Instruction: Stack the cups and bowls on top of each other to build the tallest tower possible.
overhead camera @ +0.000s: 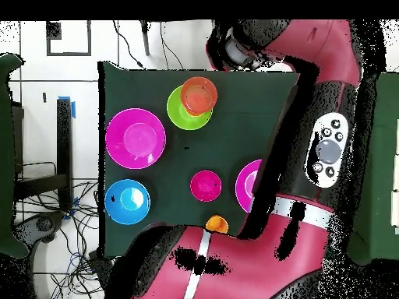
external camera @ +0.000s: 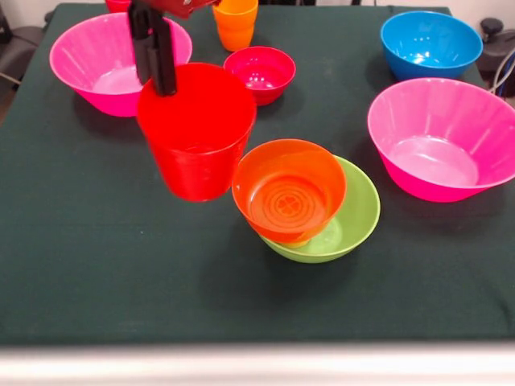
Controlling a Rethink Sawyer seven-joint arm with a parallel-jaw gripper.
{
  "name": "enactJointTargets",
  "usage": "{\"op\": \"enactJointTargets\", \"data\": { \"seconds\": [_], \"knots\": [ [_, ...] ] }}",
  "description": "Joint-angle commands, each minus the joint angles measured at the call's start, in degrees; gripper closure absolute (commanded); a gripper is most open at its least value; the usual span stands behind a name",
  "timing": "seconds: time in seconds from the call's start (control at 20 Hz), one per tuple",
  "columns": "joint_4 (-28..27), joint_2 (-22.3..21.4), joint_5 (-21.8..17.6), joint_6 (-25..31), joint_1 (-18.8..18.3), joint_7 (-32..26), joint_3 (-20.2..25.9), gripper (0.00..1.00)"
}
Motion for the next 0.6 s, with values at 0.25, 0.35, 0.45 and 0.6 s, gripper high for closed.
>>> {"op": "enactJointTargets", "data": {
  "seconds": [0.25, 0.35, 0.45, 0.6],
  "knots": [
    [11.20, -2.31, 0.96, 1.50, 4.69, 3.74, 3.27, 1.00],
    [11.08, -2.19, 1.05, 1.85, 5.12, 4.30, 3.01, 1.00],
    [10.86, -1.92, 1.20, 1.87, 5.46, 4.64, 2.90, 1.00],
    [11.34, -1.75, 1.29, 1.06, 6.01, 4.97, 2.64, 1.00]
  ]
}}
